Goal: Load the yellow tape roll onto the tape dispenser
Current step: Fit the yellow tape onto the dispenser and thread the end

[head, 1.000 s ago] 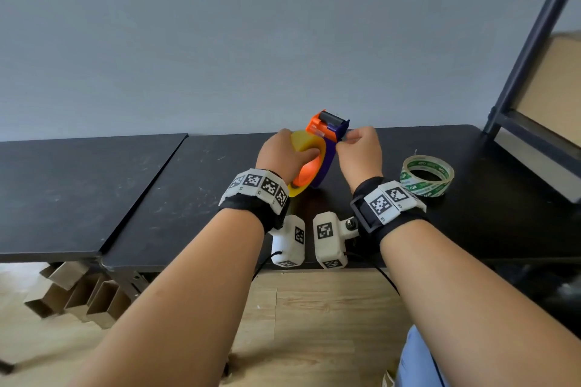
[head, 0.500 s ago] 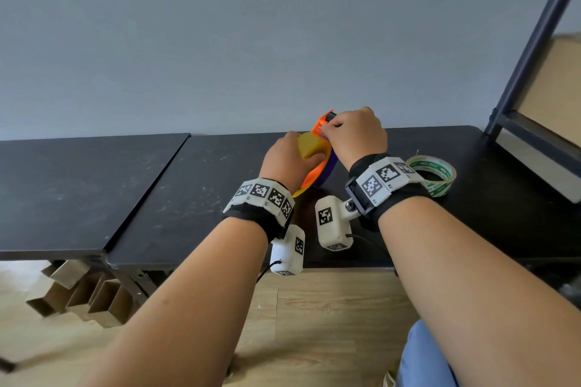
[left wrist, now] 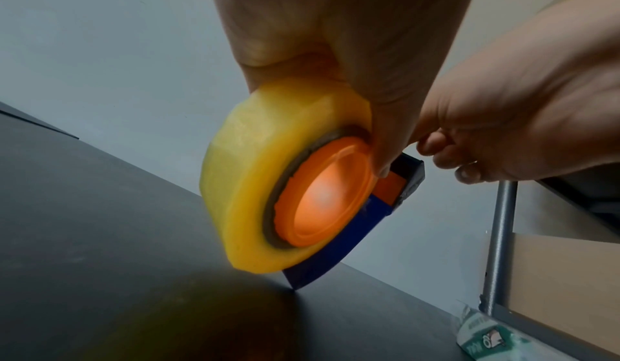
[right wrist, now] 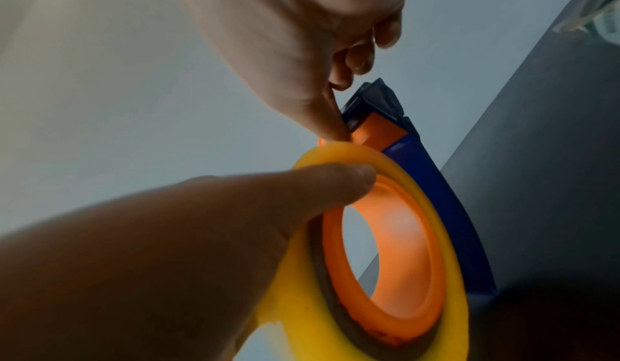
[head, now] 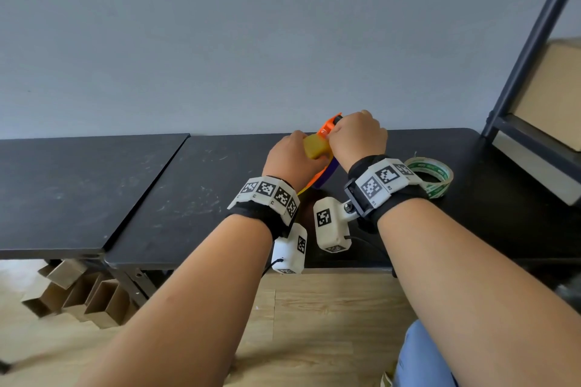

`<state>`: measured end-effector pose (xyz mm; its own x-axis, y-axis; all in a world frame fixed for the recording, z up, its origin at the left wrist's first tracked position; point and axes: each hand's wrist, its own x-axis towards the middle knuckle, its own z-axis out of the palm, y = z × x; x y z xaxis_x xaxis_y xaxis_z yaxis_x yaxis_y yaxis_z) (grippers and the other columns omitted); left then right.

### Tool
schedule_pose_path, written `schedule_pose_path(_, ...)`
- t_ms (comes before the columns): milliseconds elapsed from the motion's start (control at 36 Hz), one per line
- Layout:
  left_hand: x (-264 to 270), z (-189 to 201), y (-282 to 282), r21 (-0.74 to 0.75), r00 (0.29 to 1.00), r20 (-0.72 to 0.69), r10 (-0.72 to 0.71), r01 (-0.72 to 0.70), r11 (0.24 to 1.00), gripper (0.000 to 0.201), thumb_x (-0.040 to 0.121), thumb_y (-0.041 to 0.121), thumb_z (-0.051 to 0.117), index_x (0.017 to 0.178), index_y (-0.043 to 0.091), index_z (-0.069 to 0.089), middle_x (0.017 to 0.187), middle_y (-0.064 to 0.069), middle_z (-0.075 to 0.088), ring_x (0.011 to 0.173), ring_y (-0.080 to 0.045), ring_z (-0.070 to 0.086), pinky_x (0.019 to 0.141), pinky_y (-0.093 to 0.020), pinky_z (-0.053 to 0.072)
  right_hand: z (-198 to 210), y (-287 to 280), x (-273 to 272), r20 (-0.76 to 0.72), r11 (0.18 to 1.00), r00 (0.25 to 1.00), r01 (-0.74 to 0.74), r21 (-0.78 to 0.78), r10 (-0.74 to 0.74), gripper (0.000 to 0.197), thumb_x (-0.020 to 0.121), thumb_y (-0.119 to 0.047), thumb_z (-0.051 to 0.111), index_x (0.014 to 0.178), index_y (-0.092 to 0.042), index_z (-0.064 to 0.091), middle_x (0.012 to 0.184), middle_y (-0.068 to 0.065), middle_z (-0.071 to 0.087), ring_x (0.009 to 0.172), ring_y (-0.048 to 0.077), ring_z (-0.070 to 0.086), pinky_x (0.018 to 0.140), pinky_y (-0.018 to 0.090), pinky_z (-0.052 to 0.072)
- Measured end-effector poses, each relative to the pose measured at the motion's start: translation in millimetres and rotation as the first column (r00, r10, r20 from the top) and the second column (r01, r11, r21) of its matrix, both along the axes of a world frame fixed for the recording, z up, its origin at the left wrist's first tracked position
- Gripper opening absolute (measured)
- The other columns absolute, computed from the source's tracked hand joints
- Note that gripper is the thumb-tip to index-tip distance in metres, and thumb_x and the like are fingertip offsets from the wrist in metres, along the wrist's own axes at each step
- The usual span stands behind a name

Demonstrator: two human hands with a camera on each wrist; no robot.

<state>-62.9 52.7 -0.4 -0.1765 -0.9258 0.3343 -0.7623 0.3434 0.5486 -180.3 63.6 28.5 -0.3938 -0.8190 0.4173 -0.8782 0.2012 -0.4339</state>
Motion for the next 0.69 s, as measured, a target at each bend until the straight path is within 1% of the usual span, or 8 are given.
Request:
schedule_pose_path(111,0,3,-1,-0.007,1.0,0.019,0.013,-0.013,1.0,0.045,0.077,0.052,0.065,0.105,0.017,0.058,0.094,0.001,0.064,0.085,-0.019,0.06,0.065,-0.028,0.04,0,0,1,0.011,1.0,1.0,-0.022,-0.017,0.022,0.031,0.097,-0.021,0.045,0.112,-0.011,0.071,0.119,0.012,0.059,0.112,0.032,0.057,0.095,0.04,0.042)
schedule_pose_path(278,0,3,-5,-0.004,0.999,0.024,0.021,-0.021,1.0,0.035,0.074,0.048,0.065,0.092,0.019,0.057,0.086,0.0,0.065,0.08,-0.021,0.062,0.061,-0.029,0.043,2,1,3,0.021,0.997,0.997,-0.069,-0.032,0.07,0.033,0.097,-0.025,0.047,0.11,-0.011,0.073,0.118,0.012,0.058,0.108,0.034,0.058,0.093,0.042,0.044)
schedule_pose_path(444,1,1,-12,0.018,0.999,0.043,0.0,-0.001,1.0,0.037,0.075,0.048,0.064,0.097,0.019,0.057,0.089,0.0,0.064,0.082,-0.02,0.06,0.062,-0.028,0.041,0,2,4,0.07,0.988,0.987,-0.138,-0.074,0.143,0.027,0.097,-0.024,0.051,0.103,-0.016,0.076,0.114,0.012,0.058,0.104,0.034,0.058,0.092,0.041,0.04)
schedule_pose_path(472,1,1,-13,0.025,0.999,0.046,-0.005,0.004,1.0,0.035,0.075,0.048,0.063,0.093,0.019,0.057,0.086,0.001,0.063,0.08,-0.02,0.06,0.06,-0.027,0.04,-1,2,4,0.079,0.987,0.986,-0.143,-0.073,0.149,0.027,0.097,-0.024,0.051,0.102,-0.015,0.076,0.113,0.012,0.057,0.103,0.035,0.058,0.092,0.041,0.04)
schedule_pose_path(528,1,2,-14,0.038,0.998,0.061,-0.018,0.015,0.999,0.029,0.076,0.049,0.061,0.077,0.021,0.054,0.074,0.003,0.06,0.069,-0.018,0.058,0.052,-0.025,0.034,-1,2,4,0.097,0.986,0.983,-0.149,-0.068,0.155,0.027,0.098,-0.024,0.05,0.102,-0.014,0.075,0.113,0.012,0.057,0.103,0.035,0.057,0.093,0.042,0.04)
schedule_pose_path(583,1,3,-13,0.042,0.996,0.087,-0.025,0.021,0.999,0.03,0.077,0.048,0.059,0.066,0.022,0.048,0.064,0.005,0.055,0.06,-0.015,0.054,0.047,-0.024,0.029,-1,3,2,0.118,0.985,0.98,-0.15,-0.081,0.159,0.028,0.098,-0.025,0.05,0.099,-0.012,0.075,0.112,0.013,0.056,0.101,0.036,0.057,0.094,0.043,0.041)
schedule_pose_path(639,2,4,-13,0.036,0.994,0.105,-0.034,0.031,0.999,0.028,0.077,0.047,0.059,0.069,0.022,0.051,0.064,0.006,0.055,0.058,-0.012,0.052,0.046,-0.023,0.029,-1,3,0,0.128,0.985,0.98,-0.137,-0.107,0.15,0.027,0.097,-0.023,0.05,0.093,-0.012,0.074,0.107,0.012,0.056,0.099,0.036,0.057,0.093,0.043,0.041)
schedule_pose_path(694,4,4,-13,0.032,0.992,0.121,-0.045,0.041,0.999,0.027,0.077,0.047,0.06,0.072,0.022,0.053,0.065,0.006,0.055,0.059,-0.011,0.052,0.047,-0.022,0.029,-2,2,0,0.139,0.986,0.981,-0.12,-0.119,0.136,0.027,0.097,-0.022,0.049,0.089,-0.011,0.073,0.099,0.007,0.05,0.096,0.035,0.057,0.091,0.042,0.041)
